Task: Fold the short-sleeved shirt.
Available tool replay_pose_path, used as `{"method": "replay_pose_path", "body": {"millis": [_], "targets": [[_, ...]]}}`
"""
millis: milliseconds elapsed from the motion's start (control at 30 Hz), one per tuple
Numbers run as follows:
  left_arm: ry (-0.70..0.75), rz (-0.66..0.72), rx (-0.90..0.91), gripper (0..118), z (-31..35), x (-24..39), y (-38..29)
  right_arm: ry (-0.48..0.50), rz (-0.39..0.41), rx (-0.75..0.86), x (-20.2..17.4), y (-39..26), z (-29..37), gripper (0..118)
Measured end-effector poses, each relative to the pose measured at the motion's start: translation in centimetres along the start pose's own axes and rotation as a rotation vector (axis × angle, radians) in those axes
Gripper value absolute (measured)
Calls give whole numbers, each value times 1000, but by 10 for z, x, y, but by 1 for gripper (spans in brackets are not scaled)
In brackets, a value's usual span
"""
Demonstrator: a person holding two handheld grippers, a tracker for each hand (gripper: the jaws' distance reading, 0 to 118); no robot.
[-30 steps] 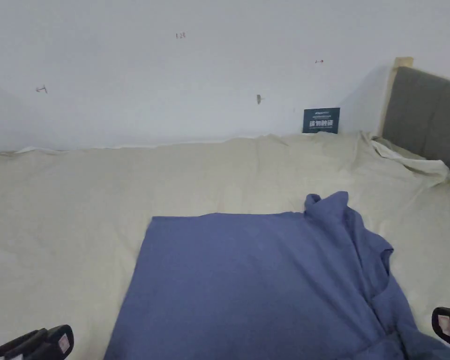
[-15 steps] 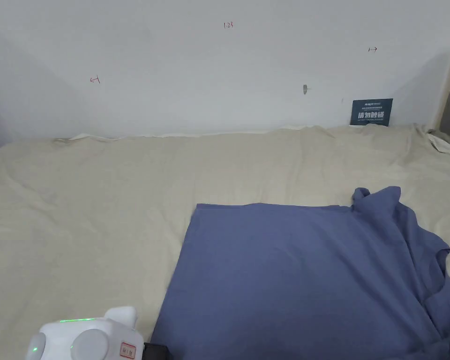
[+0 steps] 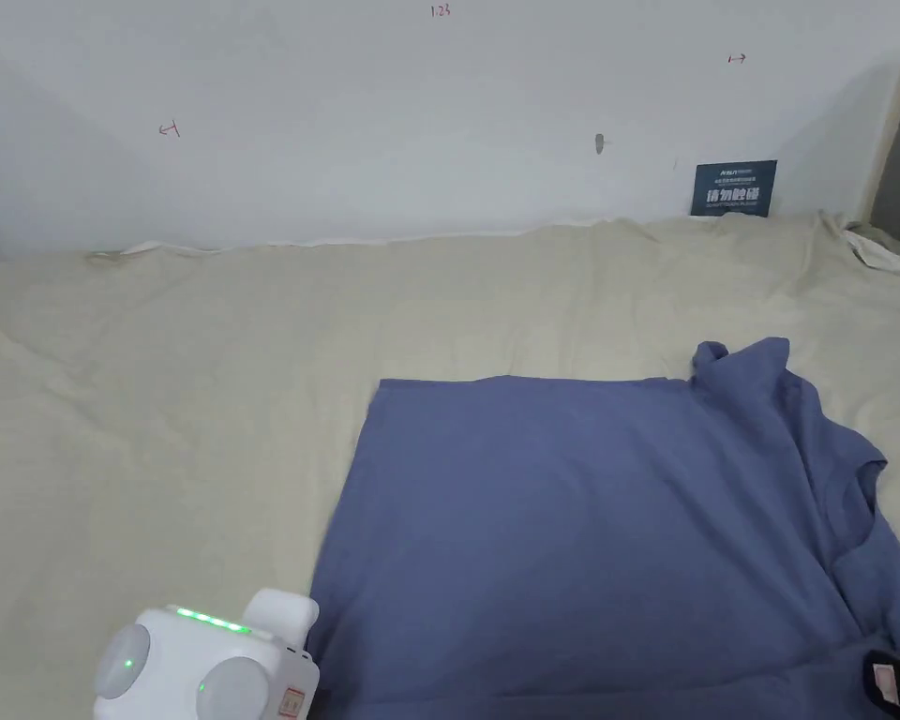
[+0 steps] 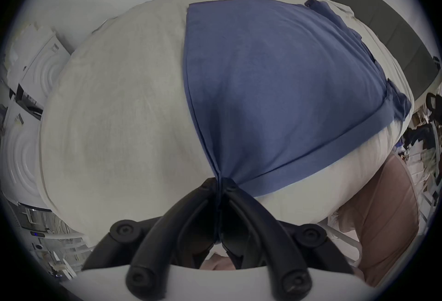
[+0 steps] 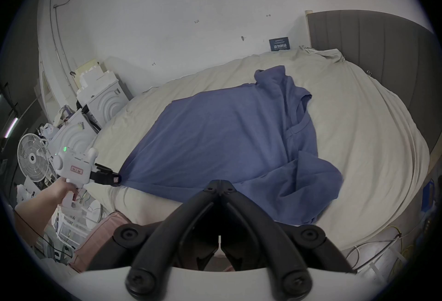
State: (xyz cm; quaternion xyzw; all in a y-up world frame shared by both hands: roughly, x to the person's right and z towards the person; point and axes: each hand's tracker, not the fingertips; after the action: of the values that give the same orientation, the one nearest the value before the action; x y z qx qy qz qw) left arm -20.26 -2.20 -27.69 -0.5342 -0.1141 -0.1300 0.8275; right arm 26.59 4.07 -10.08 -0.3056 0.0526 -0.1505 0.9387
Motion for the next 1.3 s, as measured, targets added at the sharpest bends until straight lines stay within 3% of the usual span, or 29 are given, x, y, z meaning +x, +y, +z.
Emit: {"method": "replay_pose_path", "body": {"millis": [67, 200, 333, 367, 400, 433, 467, 533, 667, 767, 833, 867, 967, 1133, 1300], "targets": [[-27, 37, -3, 4, 4, -6, 2, -38, -32, 22, 14, 3, 2, 0], [-67, 105, 20, 4, 12, -17, -1, -216, -108, -85, 56, 5, -3, 0], [-72, 150, 34, 4, 12, -20, -5, -257, -93, -207, 75, 2, -12, 3], [-58, 136, 38, 4, 12, -17, -5, -260, -75, -241, 79, -1, -18, 26], [-40, 114, 39, 4, 16, -11, -5, -265, -57, -293, 80, -2, -23, 79], [-19, 90, 41, 4, 18, -7, -5, -279, -40, -331, 81, -5, -30, 106], [-4, 70, 39, 4, 18, -4, -5, -294, -21, -357, 81, -9, -35, 111], [12, 56, 39, 4, 20, -1, -4, -296, -9, -324, 84, -17, -41, 104], [21, 61, 44, 4, 24, 0, -5, -339, 0, -311, 85, -16, -52, 101], [19, 69, 46, 4, 29, 1, -5, -344, -9, -255, 85, -13, -50, 80], [17, 71, 47, 4, 32, -3, -7, -326, -18, -233, 84, -9, -48, 38], [14, 75, 47, 4, 34, -3, -7, -312, -27, -226, 82, -7, -48, 7], [8, 85, 47, 4, 32, -5, -7, -292, -37, -208, 78, -5, -46, 6], [-42, 120, 93, 4, 47, -6, -6, -279, 34, -174, 64, -4, -33, 6], [-75, 135, 130, 4, 59, -10, 0, -278, 16, -112, 58, -1, -16, 6]]}}
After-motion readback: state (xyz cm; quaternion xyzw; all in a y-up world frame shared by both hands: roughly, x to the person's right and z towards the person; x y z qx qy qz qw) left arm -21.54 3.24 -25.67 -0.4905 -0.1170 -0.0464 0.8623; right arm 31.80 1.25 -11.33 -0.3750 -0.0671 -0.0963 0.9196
